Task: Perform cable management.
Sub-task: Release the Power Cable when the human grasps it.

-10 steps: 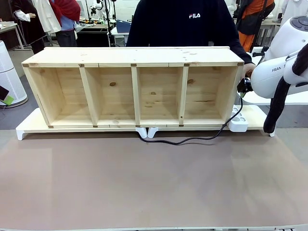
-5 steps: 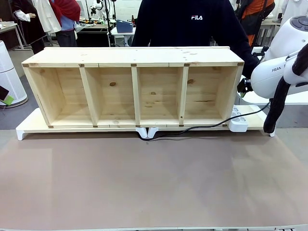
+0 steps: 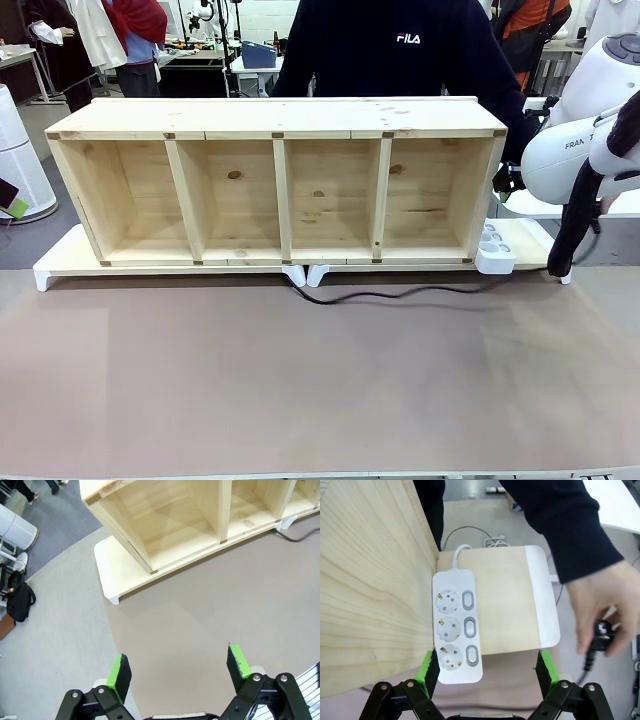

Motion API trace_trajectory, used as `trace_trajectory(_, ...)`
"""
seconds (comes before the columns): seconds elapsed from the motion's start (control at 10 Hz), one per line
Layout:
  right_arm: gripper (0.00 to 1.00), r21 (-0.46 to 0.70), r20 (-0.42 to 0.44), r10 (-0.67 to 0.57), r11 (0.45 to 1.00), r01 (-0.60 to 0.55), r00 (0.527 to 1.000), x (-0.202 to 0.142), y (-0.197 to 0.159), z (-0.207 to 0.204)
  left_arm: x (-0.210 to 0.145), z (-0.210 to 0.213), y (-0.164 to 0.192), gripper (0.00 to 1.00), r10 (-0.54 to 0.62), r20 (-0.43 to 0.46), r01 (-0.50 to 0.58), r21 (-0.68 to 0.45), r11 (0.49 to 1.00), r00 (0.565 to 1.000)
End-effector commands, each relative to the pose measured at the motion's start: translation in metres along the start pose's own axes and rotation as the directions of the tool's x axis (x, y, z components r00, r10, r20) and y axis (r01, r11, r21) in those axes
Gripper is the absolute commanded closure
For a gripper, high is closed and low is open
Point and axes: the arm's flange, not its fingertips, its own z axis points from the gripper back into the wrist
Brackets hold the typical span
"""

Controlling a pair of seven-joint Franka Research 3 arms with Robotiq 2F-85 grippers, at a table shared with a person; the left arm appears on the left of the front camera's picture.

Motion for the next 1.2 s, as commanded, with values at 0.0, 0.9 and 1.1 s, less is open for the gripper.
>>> trace_trajectory(0.0, 0.0, 0.0, -0.001, -0.002, 1.0, 0.002, 1.0, 0.0, 0.0, -0.0009, 0.0002, -0.0005, 0.0, 0.0, 0.015, 0.004, -0.015, -0.001, 1.0, 1.0)
trace_trajectory(0.9, 0.0, 0.0, -0.001, -0.002, 1.0, 0.002, 1.0, 0.0, 0.0, -0.0009, 0.0002, -0.0005, 0.0, 0.0, 0.015, 0.004, -0.015, -0.001, 1.0, 1.0)
trace_trajectory(1.1, 0.0, 0.0, -0.001, -0.002, 1.0, 0.002, 1.0, 0.0, 0.0, -0.0009, 0.0002, -0.0005, 0.0, 0.0, 0.015, 0.004, -0.015, -0.001, 1.0, 1.0)
